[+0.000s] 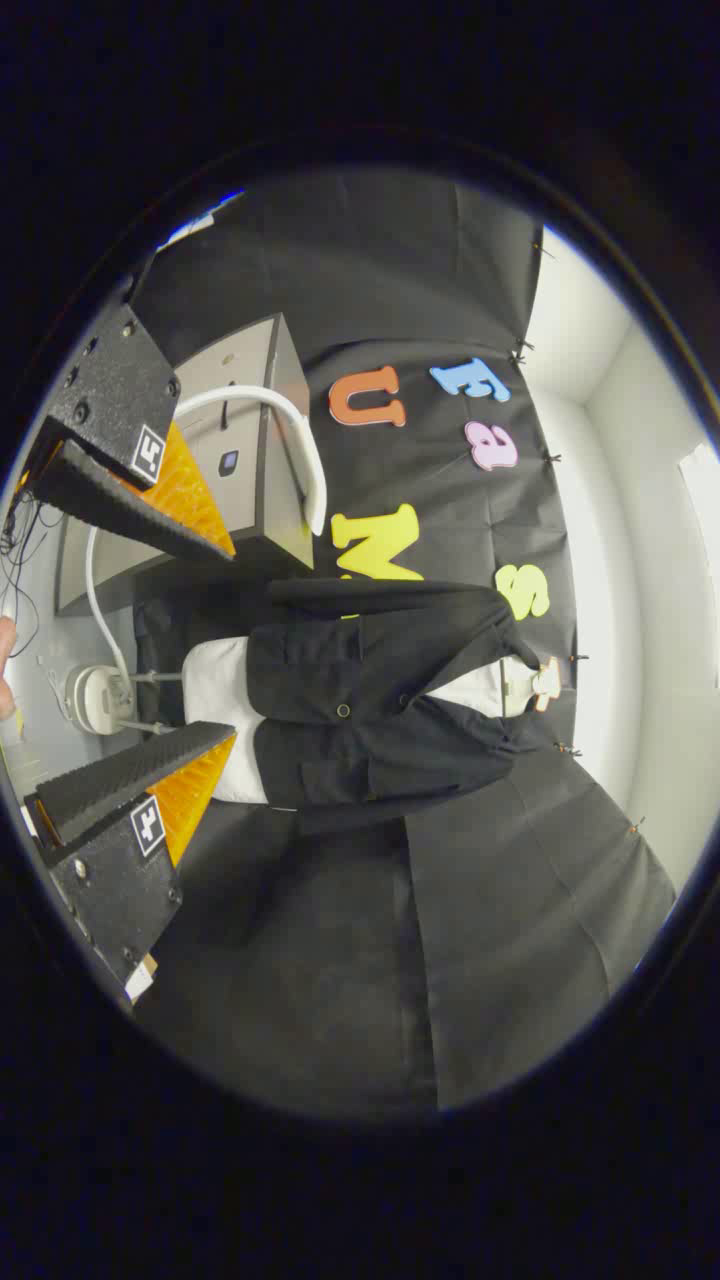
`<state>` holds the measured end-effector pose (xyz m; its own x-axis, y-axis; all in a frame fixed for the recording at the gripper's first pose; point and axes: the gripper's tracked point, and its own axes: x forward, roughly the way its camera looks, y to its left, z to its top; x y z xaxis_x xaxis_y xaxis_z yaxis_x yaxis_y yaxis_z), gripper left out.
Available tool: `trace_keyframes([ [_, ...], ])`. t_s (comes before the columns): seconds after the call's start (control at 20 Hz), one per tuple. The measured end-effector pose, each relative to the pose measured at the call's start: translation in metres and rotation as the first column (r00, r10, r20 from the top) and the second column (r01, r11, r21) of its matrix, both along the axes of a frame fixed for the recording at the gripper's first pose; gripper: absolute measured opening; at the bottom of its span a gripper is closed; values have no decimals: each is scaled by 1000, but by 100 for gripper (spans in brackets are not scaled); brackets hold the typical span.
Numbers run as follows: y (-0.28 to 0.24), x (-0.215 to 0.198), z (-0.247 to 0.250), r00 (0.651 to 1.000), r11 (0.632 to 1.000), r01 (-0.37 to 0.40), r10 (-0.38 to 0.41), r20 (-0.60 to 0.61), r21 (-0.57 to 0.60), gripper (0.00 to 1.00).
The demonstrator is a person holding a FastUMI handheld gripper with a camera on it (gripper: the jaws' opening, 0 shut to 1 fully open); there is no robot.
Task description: Iron the clothes twice with a garment steamer, once on the left side and once on the right side.
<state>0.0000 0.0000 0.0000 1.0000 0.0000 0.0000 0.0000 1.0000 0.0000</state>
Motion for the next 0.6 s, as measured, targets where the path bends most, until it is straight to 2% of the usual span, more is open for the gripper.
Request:
trace_keyframes([
  [0.6, 23, 3, 4, 1000, 1000, 14, -14, -11, -17, 98],
])
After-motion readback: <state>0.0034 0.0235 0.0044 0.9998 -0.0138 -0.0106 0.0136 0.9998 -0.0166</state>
